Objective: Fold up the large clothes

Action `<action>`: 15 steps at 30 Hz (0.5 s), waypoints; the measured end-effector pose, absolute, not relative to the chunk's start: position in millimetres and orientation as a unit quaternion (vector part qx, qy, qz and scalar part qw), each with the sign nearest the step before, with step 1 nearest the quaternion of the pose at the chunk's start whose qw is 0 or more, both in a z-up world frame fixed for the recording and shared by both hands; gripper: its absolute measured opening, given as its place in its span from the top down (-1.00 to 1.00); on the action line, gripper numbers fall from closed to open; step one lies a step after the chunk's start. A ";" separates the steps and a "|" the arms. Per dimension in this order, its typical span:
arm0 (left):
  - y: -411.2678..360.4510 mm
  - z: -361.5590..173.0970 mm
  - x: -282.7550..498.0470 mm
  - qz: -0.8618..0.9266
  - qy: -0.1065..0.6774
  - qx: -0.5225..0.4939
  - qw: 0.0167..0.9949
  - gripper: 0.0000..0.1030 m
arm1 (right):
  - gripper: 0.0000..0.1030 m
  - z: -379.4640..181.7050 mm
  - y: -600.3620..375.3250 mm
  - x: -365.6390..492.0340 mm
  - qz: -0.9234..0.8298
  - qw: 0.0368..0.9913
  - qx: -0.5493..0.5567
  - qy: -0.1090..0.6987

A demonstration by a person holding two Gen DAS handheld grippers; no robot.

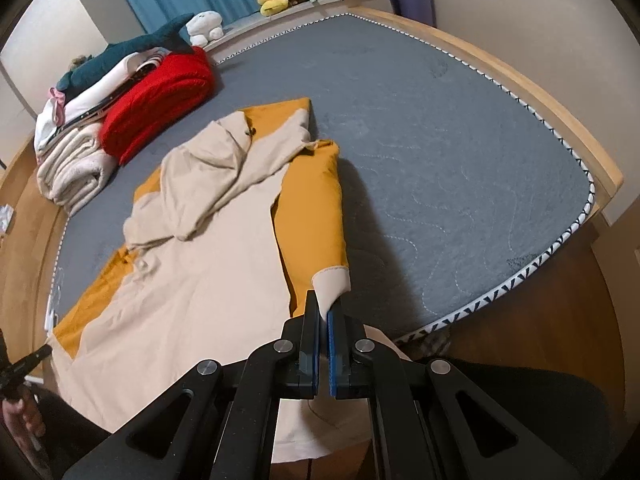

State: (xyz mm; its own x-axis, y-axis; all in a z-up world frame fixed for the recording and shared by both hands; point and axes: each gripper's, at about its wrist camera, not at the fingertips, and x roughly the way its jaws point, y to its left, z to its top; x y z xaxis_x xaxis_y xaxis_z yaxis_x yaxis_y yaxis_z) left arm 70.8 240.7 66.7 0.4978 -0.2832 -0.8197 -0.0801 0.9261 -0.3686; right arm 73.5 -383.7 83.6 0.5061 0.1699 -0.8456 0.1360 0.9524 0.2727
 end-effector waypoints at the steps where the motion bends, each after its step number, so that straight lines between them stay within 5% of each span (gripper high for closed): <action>1: 242.8 67.3 78.4 -0.060 0.495 -0.187 0.846 1.00 | 0.94 87.6 -384.6 76.9 0.007 0.854 0.157 0.495; 15: 257.2 18.1 274.6 -0.033 0.511 -0.263 0.818 0.99 | 0.94 69.4 -395.0 267.1 0.026 0.841 0.182 0.508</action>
State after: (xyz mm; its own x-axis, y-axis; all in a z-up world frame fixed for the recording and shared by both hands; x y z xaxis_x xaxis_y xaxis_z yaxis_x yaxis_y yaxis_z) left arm 274.6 257.2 18.1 0.4760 -0.3219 -0.8184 -0.2155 0.8595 -0.4634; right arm 267.1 -395.0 69.4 0.4819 0.2282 -0.8460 0.1412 0.9327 0.3320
